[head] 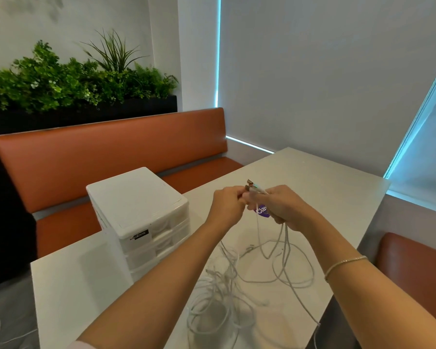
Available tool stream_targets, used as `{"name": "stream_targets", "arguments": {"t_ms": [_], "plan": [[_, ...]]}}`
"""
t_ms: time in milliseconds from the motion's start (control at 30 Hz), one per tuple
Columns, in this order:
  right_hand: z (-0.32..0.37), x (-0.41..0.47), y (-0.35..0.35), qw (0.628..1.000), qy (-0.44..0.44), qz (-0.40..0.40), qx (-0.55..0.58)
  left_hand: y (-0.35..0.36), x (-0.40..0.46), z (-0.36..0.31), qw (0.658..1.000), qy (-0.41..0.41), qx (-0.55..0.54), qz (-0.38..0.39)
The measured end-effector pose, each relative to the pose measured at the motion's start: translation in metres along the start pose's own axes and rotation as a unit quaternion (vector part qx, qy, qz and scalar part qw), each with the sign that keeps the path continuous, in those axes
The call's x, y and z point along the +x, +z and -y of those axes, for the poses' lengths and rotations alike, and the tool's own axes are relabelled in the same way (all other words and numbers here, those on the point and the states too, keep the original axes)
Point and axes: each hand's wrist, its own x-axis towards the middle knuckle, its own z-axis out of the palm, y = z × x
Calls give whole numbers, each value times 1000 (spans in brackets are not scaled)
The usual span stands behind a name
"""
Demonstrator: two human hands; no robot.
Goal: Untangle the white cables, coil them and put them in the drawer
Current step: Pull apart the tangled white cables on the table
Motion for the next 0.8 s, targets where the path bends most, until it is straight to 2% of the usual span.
{"name": "stream_targets", "arguments": {"t_ms": [67, 133, 200, 300, 500, 600, 667, 733, 800], "plan": [[5, 0, 0, 999, -29, -20, 10, 1, 0, 1, 1000, -12, -8, 11], [6, 1, -5, 995, -52, -76, 44, 4, -4, 11, 998, -46, -30, 35], [4, 3, -13, 985, -58, -144, 80, 8, -13, 28, 994, -86, -33, 59], [-1, 6, -25, 974, -58, -205, 77, 12, -28, 55, 988, -129, -27, 79], [-9, 8, -48, 935, -68, -331, 105, 15, -47, 82, 979, -165, 16, 114], [-14, 8, -59, 926, -65, -365, 73, 12, -47, 87, 979, -181, 14, 92], [-19, 6, -63, 932, -43, -359, -4, 8, -43, 80, 982, -181, -7, 60], [-28, 5, -62, 932, -20, -348, -100, 3, -37, 67, 986, -159, -29, 25], [-35, 3, -57, 926, -26, -352, -135, -4, -31, 50, 991, -127, -40, 0]]}}
